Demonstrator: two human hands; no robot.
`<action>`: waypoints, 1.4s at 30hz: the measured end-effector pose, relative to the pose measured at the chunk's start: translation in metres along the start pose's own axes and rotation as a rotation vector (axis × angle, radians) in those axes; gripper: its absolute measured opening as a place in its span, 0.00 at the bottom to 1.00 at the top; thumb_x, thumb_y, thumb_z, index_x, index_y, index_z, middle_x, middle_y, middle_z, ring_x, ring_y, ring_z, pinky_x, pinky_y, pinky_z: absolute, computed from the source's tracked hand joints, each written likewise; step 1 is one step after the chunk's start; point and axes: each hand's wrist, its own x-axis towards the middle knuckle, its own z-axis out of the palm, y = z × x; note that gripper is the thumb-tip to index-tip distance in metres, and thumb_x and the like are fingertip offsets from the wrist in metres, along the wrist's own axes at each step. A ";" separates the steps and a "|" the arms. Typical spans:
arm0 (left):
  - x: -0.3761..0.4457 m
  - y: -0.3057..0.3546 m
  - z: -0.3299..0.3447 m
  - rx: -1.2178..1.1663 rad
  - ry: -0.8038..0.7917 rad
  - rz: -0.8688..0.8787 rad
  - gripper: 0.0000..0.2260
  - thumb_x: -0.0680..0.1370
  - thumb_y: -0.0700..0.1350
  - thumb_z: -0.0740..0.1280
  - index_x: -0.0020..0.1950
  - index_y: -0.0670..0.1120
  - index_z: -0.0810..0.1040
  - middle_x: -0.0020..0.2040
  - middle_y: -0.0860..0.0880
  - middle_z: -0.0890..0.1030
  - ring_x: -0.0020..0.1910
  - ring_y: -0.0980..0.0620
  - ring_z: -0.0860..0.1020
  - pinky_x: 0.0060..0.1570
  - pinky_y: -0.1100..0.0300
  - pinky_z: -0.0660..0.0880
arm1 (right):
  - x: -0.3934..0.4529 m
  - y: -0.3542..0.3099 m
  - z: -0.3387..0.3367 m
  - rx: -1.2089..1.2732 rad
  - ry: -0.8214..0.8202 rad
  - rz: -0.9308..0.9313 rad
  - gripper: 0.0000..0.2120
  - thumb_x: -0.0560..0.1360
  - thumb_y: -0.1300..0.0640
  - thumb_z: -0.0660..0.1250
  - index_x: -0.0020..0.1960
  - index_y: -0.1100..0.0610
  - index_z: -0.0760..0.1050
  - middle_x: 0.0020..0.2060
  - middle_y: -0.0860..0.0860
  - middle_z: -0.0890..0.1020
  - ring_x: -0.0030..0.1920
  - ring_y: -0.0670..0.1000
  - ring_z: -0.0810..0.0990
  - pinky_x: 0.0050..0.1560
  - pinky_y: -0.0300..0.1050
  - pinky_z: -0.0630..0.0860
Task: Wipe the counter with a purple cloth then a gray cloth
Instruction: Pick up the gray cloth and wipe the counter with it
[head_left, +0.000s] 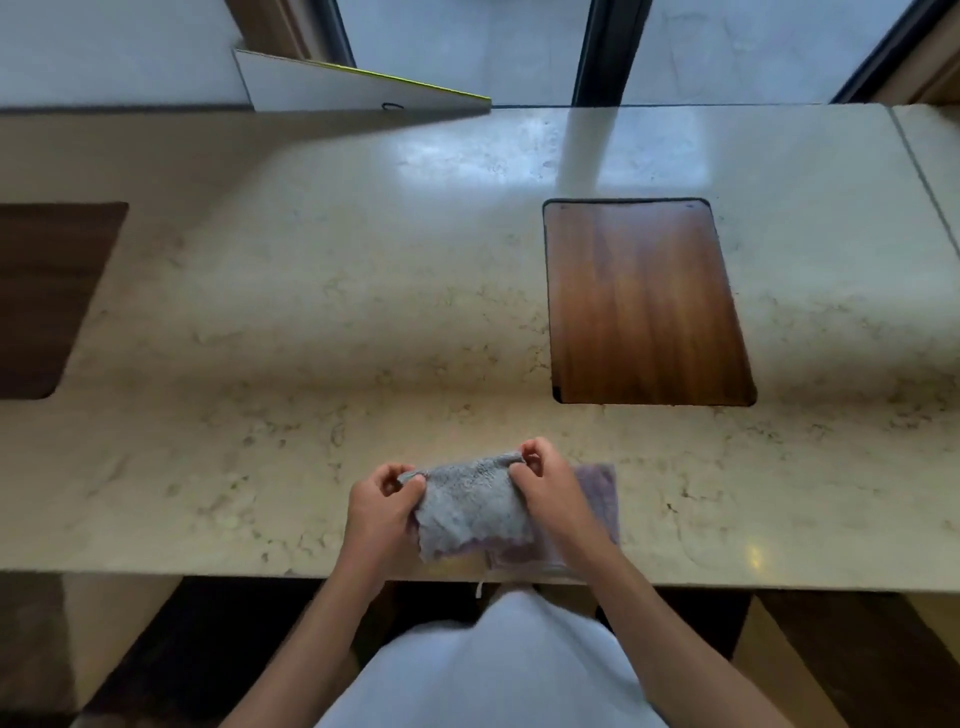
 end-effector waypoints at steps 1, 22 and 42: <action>0.008 -0.003 -0.010 0.050 0.000 0.004 0.01 0.78 0.40 0.68 0.48 0.43 0.79 0.42 0.43 0.83 0.42 0.45 0.83 0.35 0.56 0.79 | 0.005 -0.005 0.012 -0.056 -0.007 -0.002 0.03 0.80 0.61 0.62 0.52 0.59 0.72 0.42 0.53 0.77 0.41 0.49 0.74 0.40 0.44 0.70; 0.126 -0.051 -0.135 1.305 -0.005 0.620 0.32 0.78 0.67 0.50 0.80 0.56 0.55 0.82 0.45 0.50 0.80 0.42 0.47 0.75 0.42 0.40 | 0.037 0.007 0.151 -1.104 0.201 -0.126 0.35 0.77 0.30 0.45 0.81 0.42 0.49 0.81 0.61 0.46 0.80 0.67 0.44 0.75 0.68 0.41; 0.130 -0.045 -0.132 1.257 -0.008 0.555 0.30 0.77 0.66 0.54 0.77 0.57 0.62 0.79 0.44 0.59 0.79 0.42 0.53 0.74 0.38 0.50 | 0.043 0.021 0.184 -1.064 0.240 -0.634 0.24 0.80 0.58 0.57 0.76 0.58 0.68 0.76 0.57 0.69 0.77 0.57 0.66 0.74 0.56 0.60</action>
